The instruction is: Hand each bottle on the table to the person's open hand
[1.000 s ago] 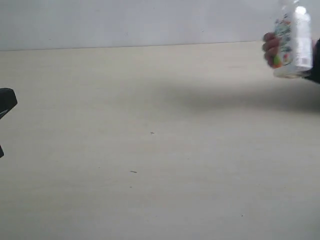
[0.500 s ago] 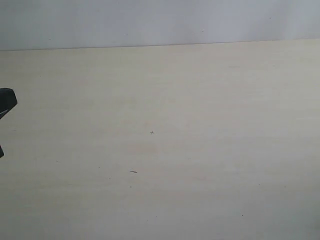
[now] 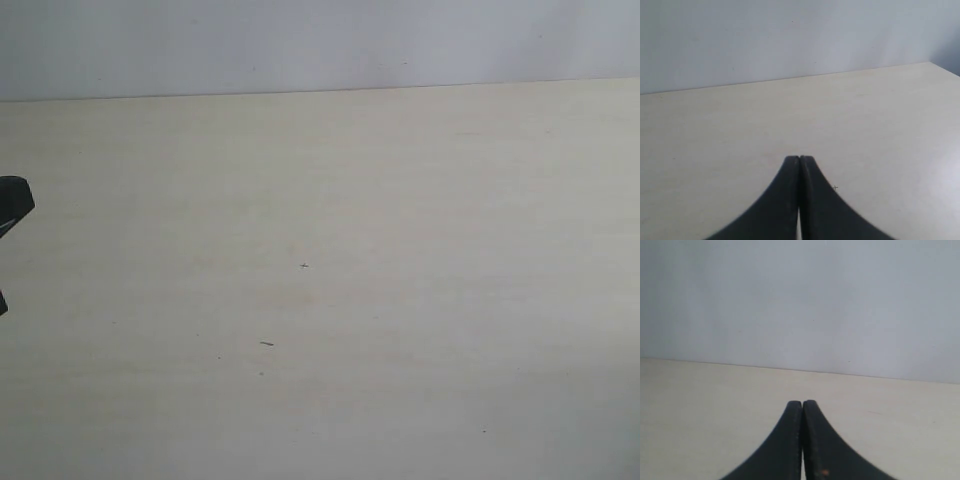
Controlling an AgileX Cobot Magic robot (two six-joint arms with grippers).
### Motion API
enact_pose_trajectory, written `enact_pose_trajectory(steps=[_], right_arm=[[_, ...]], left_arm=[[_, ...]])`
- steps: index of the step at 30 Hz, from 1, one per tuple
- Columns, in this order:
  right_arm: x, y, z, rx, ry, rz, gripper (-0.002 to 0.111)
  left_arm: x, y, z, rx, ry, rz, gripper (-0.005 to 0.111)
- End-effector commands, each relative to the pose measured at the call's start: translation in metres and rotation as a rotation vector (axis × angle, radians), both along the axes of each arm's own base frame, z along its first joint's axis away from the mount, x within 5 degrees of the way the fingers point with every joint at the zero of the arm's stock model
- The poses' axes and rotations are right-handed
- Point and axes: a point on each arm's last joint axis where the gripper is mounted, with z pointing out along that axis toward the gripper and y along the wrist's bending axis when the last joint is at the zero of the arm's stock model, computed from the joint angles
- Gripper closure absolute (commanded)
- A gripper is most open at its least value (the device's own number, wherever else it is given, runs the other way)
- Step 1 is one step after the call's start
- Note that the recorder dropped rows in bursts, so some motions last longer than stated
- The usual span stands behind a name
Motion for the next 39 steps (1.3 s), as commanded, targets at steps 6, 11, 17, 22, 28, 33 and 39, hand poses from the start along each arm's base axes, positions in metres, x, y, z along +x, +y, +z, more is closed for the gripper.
enact_pose_trajectory(steps=[6, 11, 17, 22, 28, 33, 39], right_arm=[[-0.039, -0.018, -0.004, -0.106, -0.198, -0.072, 0.108], [-0.055, -0.028, -0.018, -0.108, -0.247, -0.182, 0.108], [-0.057, -0.029, -0.022, -0.109, -0.261, -0.205, 0.108], [-0.056, -0.030, -0.025, -0.110, -0.251, -0.206, 0.108], [-0.057, -0.037, -0.044, -0.032, -0.177, -0.288, 0.108], [-0.063, -0.039, -0.076, 0.051, -0.145, -0.325, 0.108], [-0.065, -0.040, -0.108, 0.026, -0.116, -0.323, 0.108]], left_arm=[[0.000, 0.001, 0.000, 0.001, -0.005, 0.004, 0.107], [0.000, 0.001, 0.000, 0.001, -0.005, 0.004, 0.107], [0.000, 0.001, 0.000, 0.001, -0.005, 0.004, 0.107], [0.000, 0.001, 0.000, 0.001, -0.005, 0.004, 0.107], [-0.001, 0.001, 0.000, 0.001, -0.004, 0.002, 0.107], [-0.001, 0.001, 0.000, 0.001, -0.004, 0.002, 0.107], [-0.001, 0.001, 0.000, 0.001, -0.004, 0.002, 0.107]])
